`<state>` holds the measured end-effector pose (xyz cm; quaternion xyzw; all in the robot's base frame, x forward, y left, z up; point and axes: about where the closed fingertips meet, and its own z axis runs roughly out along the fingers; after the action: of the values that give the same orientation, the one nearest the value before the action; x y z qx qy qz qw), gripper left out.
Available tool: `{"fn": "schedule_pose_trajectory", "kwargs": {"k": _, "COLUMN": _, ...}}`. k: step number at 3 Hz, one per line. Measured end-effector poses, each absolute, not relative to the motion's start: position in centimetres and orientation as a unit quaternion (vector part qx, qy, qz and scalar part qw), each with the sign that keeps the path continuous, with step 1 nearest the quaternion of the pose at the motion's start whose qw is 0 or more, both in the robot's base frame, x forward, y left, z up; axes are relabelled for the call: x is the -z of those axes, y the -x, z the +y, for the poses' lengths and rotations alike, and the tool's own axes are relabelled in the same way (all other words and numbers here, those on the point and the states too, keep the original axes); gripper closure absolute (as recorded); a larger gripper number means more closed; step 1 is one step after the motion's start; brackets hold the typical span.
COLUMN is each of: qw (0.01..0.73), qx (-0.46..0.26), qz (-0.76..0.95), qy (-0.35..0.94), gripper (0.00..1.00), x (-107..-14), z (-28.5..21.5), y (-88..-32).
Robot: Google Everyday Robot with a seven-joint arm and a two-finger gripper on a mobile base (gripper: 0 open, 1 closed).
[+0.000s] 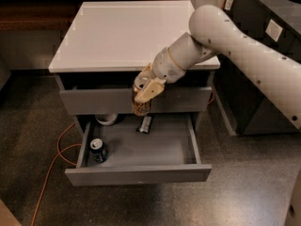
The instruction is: Pick orange can from middle drawer and place on counter
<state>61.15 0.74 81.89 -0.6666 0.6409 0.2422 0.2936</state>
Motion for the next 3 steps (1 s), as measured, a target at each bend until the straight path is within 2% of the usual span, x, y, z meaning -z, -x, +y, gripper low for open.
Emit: {"fn": "schedule_pose_trajectory", "kwargs": {"k": 3, "qw": 0.279, "qx": -0.254, "qz": 0.648, "qy": 0.662, "gripper": 1.0, "x": -87.8, "z": -3.1, "y": -66.9}}
